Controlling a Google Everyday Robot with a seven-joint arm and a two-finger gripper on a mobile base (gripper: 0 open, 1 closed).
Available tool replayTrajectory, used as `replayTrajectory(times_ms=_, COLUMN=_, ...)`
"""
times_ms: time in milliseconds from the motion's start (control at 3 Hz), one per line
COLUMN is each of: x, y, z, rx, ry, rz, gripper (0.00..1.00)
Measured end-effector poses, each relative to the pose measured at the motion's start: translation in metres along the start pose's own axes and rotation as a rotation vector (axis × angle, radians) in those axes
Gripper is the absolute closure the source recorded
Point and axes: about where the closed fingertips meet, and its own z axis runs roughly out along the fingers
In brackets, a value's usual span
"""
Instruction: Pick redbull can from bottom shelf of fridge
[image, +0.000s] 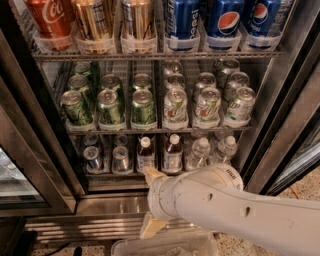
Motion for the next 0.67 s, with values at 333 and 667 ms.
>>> replayTrajectory(times_ms=333, x=0.009, y=-0.003, z=-0.007, rx=0.112, ry=0.015, rz=0.000, gripper=0.00)
replayTrajectory(times_ms=667, x=0.024, y=-0.020, z=-0.036, rx=0.270, ry=-0.020, rz=0.136, gripper=0.00)
